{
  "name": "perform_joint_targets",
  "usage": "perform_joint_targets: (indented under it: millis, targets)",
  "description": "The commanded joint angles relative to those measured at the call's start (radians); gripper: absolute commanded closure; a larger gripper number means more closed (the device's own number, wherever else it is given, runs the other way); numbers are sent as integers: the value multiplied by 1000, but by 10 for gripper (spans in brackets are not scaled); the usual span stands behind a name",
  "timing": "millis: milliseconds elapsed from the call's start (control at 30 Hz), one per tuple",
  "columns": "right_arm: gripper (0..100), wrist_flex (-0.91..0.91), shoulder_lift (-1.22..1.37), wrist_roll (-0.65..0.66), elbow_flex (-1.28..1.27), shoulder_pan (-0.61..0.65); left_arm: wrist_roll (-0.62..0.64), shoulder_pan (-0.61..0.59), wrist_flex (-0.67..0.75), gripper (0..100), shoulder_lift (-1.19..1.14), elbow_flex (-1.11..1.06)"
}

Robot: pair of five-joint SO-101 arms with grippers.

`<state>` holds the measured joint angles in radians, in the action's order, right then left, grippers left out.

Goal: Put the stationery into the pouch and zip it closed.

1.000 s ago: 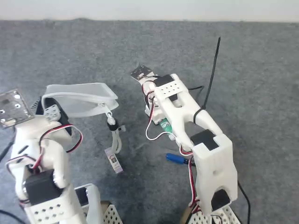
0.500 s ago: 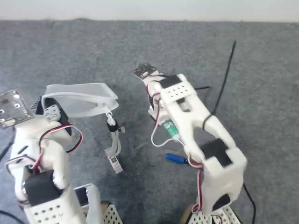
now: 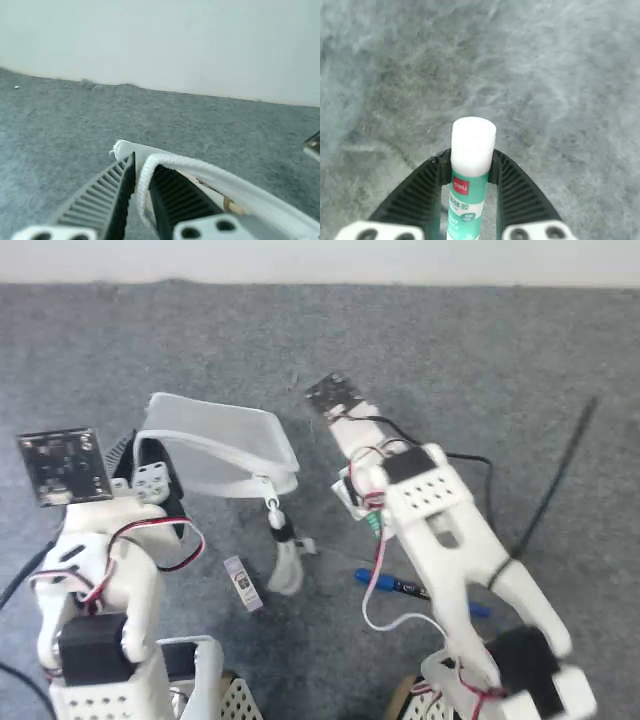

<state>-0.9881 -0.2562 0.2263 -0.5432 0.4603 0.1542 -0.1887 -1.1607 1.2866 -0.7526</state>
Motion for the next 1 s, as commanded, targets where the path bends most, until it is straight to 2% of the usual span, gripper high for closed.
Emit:
perform_joint_targets:
  millis: [0,333,567,867,967]
  targets:
    - [993,53,-128,-60,-8,-73,-5,20,3,990,18,107]
    - [993,35,-295,-150,-46,-101,51,20,3,991,2,97]
    - [993,53,-562,-144,-195,-45,55,20,2,991,-189,124]
    - [992,50,-734,-150,-239,-42,57,20,-40,991,-336,194]
    - [992,53,-789,-212,-232,-41,71,17,-38,991,-371,194]
